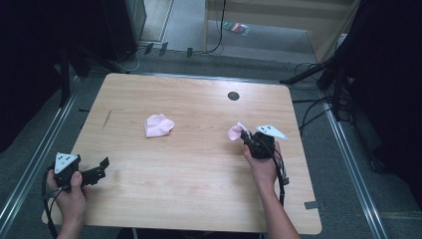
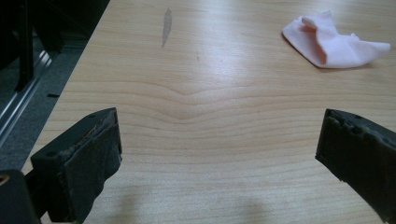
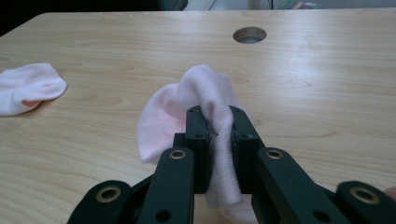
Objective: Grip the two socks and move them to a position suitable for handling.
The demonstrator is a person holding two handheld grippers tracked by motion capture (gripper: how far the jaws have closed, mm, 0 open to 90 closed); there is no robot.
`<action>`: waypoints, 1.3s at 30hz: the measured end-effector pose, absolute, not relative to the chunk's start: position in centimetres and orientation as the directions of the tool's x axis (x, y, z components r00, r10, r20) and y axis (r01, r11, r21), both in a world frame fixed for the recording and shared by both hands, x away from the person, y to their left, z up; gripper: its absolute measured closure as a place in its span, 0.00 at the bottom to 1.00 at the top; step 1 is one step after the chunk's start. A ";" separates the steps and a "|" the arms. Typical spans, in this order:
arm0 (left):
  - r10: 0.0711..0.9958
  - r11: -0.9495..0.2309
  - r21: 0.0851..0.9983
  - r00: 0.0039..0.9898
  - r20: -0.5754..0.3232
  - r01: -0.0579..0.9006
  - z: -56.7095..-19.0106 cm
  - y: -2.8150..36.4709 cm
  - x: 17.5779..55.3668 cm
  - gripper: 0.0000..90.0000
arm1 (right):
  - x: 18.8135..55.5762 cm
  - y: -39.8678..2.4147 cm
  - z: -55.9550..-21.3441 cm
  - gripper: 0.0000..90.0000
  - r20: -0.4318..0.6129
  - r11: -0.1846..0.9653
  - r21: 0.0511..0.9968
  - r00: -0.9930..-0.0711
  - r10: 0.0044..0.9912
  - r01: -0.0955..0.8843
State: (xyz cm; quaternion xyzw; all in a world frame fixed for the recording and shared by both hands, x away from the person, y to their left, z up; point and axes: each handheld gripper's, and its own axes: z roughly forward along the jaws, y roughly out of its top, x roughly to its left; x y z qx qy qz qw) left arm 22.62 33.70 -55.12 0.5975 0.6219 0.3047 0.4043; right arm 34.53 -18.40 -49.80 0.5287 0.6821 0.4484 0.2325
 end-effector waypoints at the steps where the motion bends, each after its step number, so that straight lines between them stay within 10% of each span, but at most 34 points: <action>1: 0.989 0.100 0.862 0.041 -0.139 0.497 -55.1 33.7 22.6 0.00 | 34.1 -18.5 -49.4 0.91 0.164 0.036 0.858 -0.341 0.926 0.513; 39: 0.992 0.091 0.868 0.031 -0.121 0.488 -55.1 33.5 22.5 0.00 | 25.5 -15.5 -47.4 0.91 0.224 0.045 0.862 -0.460 0.859 0.505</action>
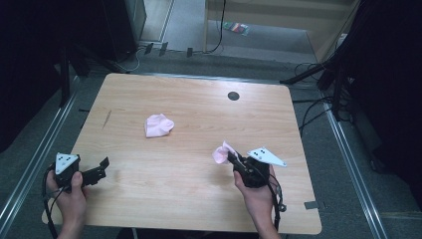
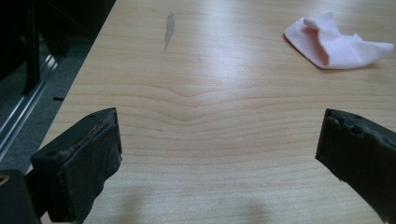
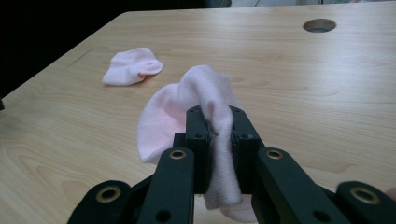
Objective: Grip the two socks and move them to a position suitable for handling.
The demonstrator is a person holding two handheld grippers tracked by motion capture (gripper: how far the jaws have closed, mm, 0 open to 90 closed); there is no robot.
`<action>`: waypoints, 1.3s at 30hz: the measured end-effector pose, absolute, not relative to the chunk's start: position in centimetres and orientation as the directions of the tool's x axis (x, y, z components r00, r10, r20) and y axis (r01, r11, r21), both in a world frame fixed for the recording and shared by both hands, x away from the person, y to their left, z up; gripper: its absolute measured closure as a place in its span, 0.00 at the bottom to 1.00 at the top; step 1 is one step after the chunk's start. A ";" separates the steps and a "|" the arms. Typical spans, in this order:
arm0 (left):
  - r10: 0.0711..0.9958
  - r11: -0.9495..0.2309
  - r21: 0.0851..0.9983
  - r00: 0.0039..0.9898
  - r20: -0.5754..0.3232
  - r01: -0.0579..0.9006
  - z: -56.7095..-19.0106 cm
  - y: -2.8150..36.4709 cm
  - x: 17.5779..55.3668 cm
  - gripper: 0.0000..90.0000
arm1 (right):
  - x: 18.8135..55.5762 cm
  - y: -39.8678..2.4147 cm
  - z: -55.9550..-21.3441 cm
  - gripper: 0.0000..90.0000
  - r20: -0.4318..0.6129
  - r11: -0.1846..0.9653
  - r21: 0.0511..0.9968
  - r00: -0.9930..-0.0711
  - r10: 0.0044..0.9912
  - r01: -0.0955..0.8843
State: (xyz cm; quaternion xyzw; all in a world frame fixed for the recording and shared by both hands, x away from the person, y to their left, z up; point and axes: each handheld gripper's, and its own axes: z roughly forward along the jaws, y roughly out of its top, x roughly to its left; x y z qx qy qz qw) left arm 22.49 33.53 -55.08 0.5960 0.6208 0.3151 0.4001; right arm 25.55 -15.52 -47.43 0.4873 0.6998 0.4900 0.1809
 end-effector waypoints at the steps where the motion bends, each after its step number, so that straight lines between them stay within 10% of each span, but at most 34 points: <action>1: 0.992 0.091 0.868 0.031 -0.121 0.488 -55.1 33.5 22.5 0.00 | 25.5 -15.5 -47.4 0.91 0.224 0.045 0.862 -0.460 0.859 0.505; 24: 0.994 0.070 0.880 0.041 -0.102 0.469 -54.9 33.5 22.1 0.00 | 24.2 -9.2 -53.1 0.90 0.193 0.132 0.825 -0.493 0.849 0.549; 28: 0.994 0.059 0.890 0.051 -0.092 0.452 -54.5 33.5 21.9 0.00 | 24.4 -8.6 -54.0 0.50 0.149 0.161 0.859 -0.538 0.829 0.486; 32: 0.993 0.067 0.894 0.058 -0.103 0.444 -54.2 33.3 21.8 0.00 | 24.3 -8.8 -53.7 0.34 0.106 0.182 0.881 -0.557 0.824 0.436; 39: 0.989 0.041 0.904 0.108 -0.096 0.425 -53.1 31.6 21.5 0.00 | 24.4 -10.9 -51.7 0.36 0.144 0.122 0.900 -0.550 0.823 0.419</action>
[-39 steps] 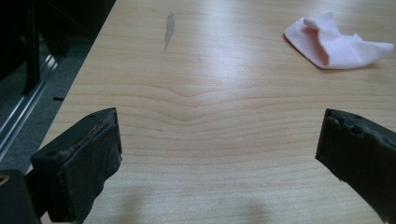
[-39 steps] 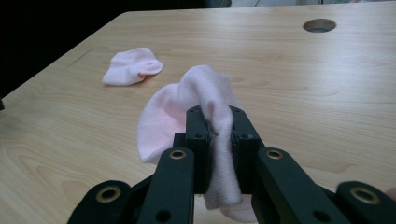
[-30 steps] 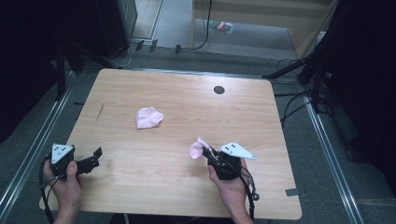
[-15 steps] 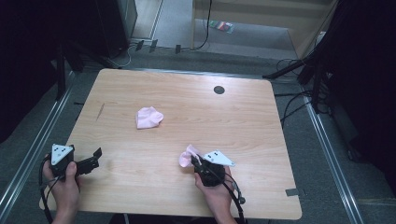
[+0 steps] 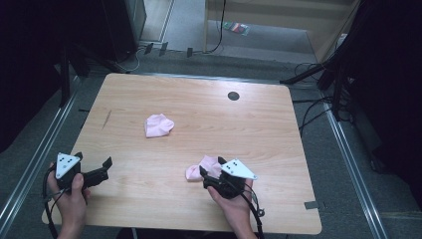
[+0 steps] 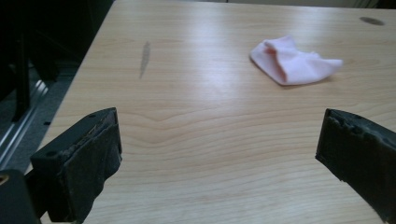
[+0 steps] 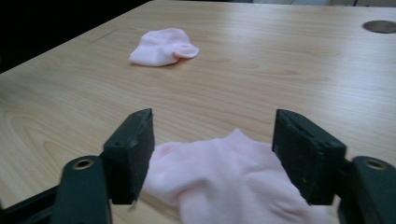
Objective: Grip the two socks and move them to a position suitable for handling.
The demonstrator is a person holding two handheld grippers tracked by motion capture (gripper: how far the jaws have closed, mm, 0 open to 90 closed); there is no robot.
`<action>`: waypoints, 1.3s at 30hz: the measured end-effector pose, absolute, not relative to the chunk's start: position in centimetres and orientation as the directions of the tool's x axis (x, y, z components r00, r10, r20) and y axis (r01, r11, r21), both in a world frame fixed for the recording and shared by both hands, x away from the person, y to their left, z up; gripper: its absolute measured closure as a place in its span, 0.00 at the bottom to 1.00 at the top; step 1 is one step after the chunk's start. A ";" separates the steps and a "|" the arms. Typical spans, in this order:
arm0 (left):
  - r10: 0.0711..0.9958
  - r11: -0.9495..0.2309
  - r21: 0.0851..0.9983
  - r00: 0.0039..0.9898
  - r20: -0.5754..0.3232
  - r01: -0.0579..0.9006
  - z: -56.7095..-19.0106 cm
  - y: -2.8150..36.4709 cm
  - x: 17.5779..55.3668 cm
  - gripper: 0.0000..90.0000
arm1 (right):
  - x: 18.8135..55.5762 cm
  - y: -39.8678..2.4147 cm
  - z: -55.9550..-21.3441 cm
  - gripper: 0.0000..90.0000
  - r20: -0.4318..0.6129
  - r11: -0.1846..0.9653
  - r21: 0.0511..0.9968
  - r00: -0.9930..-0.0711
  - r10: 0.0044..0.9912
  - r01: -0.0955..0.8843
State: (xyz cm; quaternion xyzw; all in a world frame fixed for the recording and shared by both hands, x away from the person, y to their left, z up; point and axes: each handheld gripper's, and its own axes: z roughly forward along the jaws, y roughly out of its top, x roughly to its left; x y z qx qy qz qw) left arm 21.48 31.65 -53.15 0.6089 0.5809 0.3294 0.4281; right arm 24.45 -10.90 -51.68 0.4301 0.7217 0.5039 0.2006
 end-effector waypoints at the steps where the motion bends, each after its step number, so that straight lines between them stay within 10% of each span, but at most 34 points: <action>1: 0.988 0.042 0.905 0.115 -0.100 0.424 -53.0 31.4 21.4 0.00 | 24.6 -11.2 -51.6 0.37 0.143 0.121 0.898 -0.542 0.828 0.422; 39: 0.908 -0.095 0.899 0.408 -0.098 0.427 -51.7 18.7 23.5 0.00 | 26.7 -16.2 -51.9 0.45 0.139 0.065 0.872 -0.372 0.918 0.486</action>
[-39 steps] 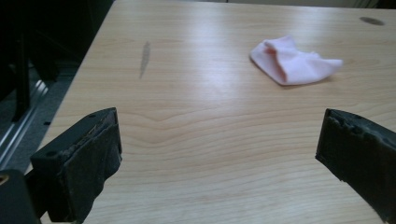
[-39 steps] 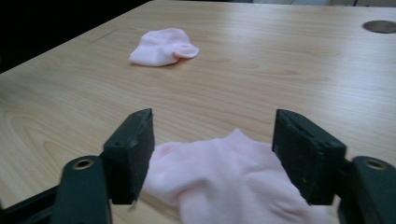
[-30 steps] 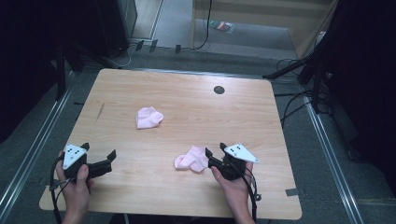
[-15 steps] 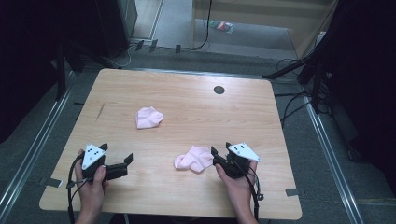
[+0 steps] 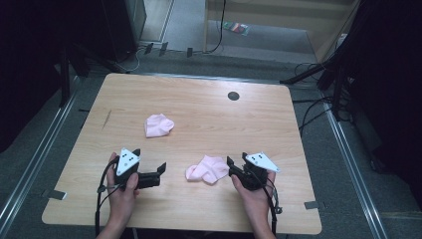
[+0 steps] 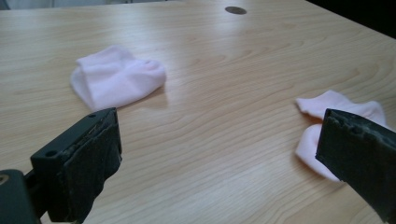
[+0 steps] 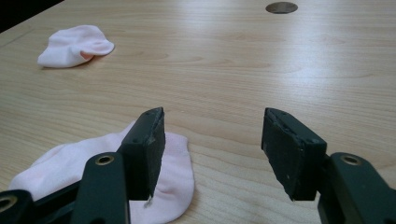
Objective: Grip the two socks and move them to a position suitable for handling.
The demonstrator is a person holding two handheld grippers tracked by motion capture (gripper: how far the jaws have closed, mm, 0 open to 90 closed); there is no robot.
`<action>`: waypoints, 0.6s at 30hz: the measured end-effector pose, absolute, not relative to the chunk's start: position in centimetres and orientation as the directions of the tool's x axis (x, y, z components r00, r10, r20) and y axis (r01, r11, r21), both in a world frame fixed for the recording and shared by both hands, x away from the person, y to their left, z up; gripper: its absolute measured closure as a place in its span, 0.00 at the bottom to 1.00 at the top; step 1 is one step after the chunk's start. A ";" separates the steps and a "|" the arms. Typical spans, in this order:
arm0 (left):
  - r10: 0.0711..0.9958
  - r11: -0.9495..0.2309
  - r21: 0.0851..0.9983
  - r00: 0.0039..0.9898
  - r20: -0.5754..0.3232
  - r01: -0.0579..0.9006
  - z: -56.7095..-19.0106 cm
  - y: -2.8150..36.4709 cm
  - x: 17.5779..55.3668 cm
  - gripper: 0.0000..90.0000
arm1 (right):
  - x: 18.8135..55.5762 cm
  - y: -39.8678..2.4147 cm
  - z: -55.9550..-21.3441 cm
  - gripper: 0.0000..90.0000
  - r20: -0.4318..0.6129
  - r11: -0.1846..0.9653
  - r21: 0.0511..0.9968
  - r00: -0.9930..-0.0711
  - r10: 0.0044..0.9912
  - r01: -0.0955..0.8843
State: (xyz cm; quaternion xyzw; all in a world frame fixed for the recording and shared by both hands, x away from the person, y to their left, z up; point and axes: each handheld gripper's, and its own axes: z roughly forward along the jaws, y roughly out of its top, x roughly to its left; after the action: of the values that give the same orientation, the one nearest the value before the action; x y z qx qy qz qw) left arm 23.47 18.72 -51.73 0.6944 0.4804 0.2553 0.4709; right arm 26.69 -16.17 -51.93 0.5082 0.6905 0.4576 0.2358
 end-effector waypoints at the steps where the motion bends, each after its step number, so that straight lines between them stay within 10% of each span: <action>1: 0.904 -0.097 0.899 0.416 -0.100 0.427 -51.7 18.4 23.6 0.00 | 26.7 -16.2 -51.9 0.45 0.139 0.065 0.872 -0.372 0.918 0.486; 18: 0.875 -0.122 0.889 0.470 -0.113 0.441 -53.3 17.6 23.2 0.00 | 24.2 -11.8 -52.7 0.62 0.171 0.182 0.860 -0.604 0.778 0.477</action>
State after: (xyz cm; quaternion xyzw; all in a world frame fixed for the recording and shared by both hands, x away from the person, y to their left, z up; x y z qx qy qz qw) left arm 23.20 17.63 -53.26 0.7132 0.4613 0.2285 0.4757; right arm 24.24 -11.82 -52.75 0.4168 0.7531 0.4849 0.1551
